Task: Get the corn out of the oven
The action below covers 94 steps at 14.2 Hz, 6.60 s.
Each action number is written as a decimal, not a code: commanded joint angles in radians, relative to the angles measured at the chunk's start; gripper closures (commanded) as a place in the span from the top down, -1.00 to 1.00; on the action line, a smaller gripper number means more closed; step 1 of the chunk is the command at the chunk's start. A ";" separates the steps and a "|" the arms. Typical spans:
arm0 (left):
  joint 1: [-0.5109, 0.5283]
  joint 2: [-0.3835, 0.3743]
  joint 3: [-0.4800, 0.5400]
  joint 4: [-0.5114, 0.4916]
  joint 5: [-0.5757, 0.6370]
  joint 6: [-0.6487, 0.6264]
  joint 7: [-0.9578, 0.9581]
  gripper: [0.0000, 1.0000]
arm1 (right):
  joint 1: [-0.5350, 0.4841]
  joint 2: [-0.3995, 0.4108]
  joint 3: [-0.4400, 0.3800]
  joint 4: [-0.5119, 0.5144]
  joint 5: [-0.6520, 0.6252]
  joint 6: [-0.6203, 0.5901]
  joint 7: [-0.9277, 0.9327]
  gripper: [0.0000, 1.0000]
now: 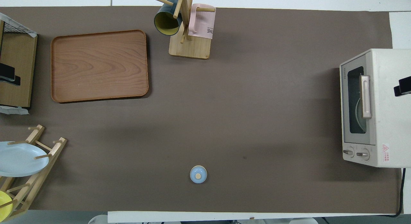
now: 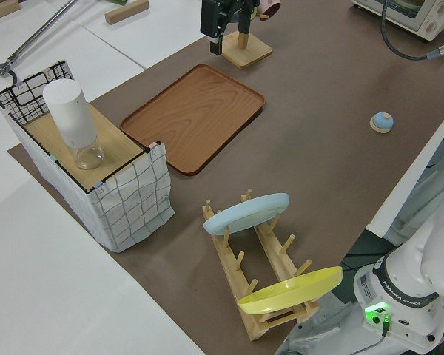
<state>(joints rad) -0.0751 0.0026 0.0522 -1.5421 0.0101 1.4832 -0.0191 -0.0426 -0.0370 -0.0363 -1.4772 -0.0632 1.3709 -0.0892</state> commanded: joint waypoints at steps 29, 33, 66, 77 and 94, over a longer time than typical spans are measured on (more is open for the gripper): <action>0.003 -0.024 0.001 -0.026 -0.010 -0.003 0.001 0.99 | -0.042 0.057 0.004 -0.419 -0.102 0.364 -0.164 -1.00; 0.003 -0.024 0.001 -0.026 -0.010 -0.003 0.001 0.99 | -0.033 0.080 0.006 -0.445 -0.101 0.430 -0.149 -1.00; 0.003 -0.024 0.001 -0.026 -0.010 -0.003 0.001 0.99 | 0.130 0.167 0.016 -0.443 -0.021 0.446 0.163 -0.27; 0.003 -0.024 0.001 -0.026 -0.010 -0.001 0.001 0.99 | 0.027 0.106 0.019 -0.646 -0.035 0.576 0.126 -0.31; 0.003 -0.024 0.001 -0.026 -0.010 -0.003 0.001 0.99 | 0.637 0.716 0.062 0.378 0.022 0.184 0.830 -1.00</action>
<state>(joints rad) -0.0751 0.0026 0.0522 -1.5421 0.0101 1.4832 -0.0191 0.5614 0.5522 0.0071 -1.2602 -0.0554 1.5516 0.6559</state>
